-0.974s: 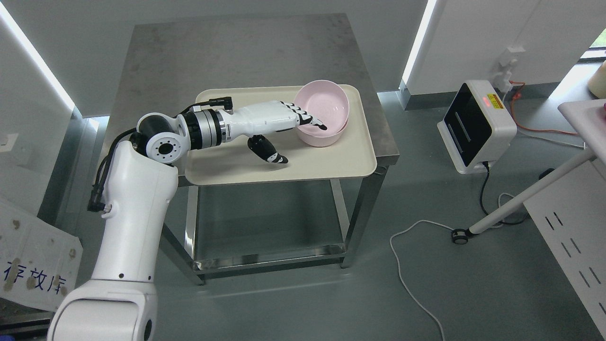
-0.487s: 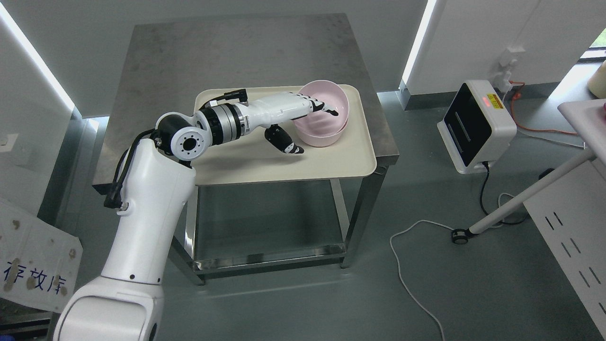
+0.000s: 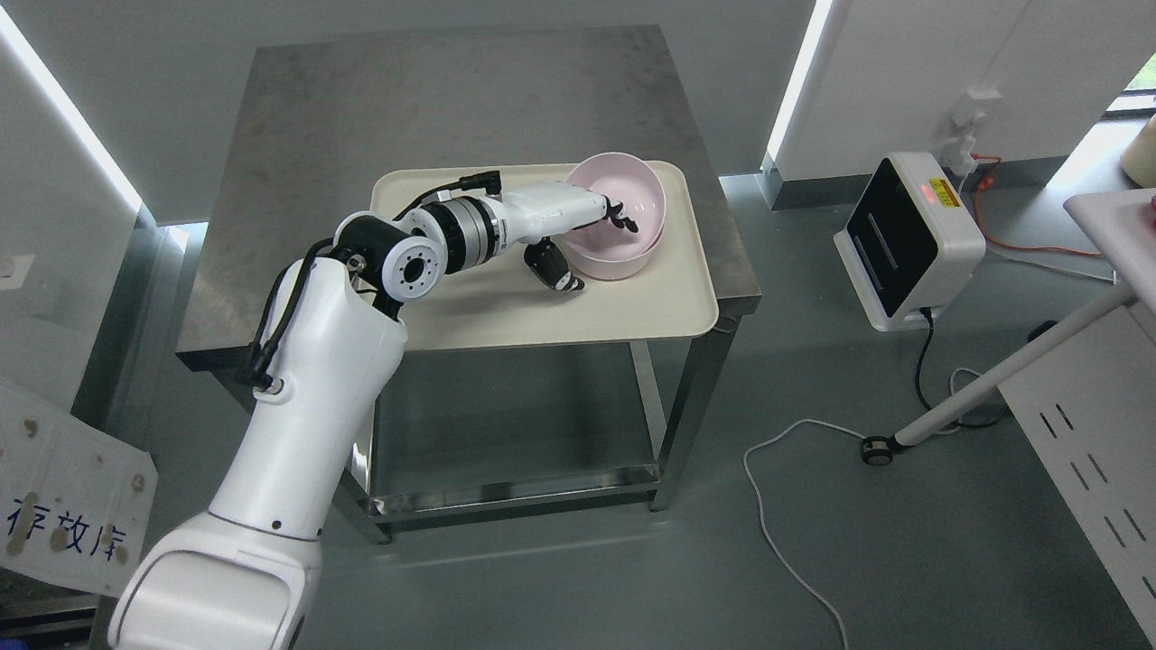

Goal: Stack pink IKEA bowls on left shelf middle
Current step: 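Grasp the rim of the stacked pink bowls with the left hand, then lift the stacked pink bowls off the tray with the left hand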

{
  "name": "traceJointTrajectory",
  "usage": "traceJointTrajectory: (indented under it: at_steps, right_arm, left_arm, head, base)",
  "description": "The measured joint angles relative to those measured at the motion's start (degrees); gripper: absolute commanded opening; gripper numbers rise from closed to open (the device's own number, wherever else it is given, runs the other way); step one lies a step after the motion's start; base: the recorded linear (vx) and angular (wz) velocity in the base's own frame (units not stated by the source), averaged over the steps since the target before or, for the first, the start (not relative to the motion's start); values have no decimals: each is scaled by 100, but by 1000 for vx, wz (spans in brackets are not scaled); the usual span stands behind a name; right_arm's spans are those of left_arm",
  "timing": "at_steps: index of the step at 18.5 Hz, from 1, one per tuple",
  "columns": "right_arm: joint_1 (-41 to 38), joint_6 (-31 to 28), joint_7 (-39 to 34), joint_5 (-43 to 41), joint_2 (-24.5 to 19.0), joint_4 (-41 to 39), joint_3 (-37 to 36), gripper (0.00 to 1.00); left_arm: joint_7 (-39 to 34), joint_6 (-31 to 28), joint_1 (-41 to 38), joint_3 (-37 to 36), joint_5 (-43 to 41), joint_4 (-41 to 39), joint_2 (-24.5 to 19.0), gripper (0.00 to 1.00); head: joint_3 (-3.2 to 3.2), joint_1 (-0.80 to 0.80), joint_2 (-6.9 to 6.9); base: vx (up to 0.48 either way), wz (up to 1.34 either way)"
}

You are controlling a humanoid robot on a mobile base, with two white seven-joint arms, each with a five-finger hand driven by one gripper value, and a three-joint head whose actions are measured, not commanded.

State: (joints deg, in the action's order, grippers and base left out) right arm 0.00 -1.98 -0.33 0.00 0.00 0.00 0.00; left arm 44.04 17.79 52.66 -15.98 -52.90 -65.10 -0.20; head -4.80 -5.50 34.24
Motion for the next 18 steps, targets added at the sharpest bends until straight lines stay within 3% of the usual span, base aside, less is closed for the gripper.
traceJointTrajectory:
  at_steps: [7, 11, 18]
  right_arm:
    - [0, 1, 0, 0, 0, 0, 0, 100]
    - [0, 1, 0, 0, 0, 0, 0, 100]
    - [0, 1, 0, 0, 0, 0, 0, 100]
  left_arm:
    - [-29, -62, 48, -289, -90, -5, 9, 16]
    - [-66, -80, 60, -397, -87, 33, 12, 0]
    - [-13, 0, 132, -466, 118, 126, 15, 0]
  head:
    - [0, 0, 0]
    - [0, 0, 0]
    - [0, 0, 0]
  base:
    - [0, 0]
    - [0, 0]
    - [0, 0]
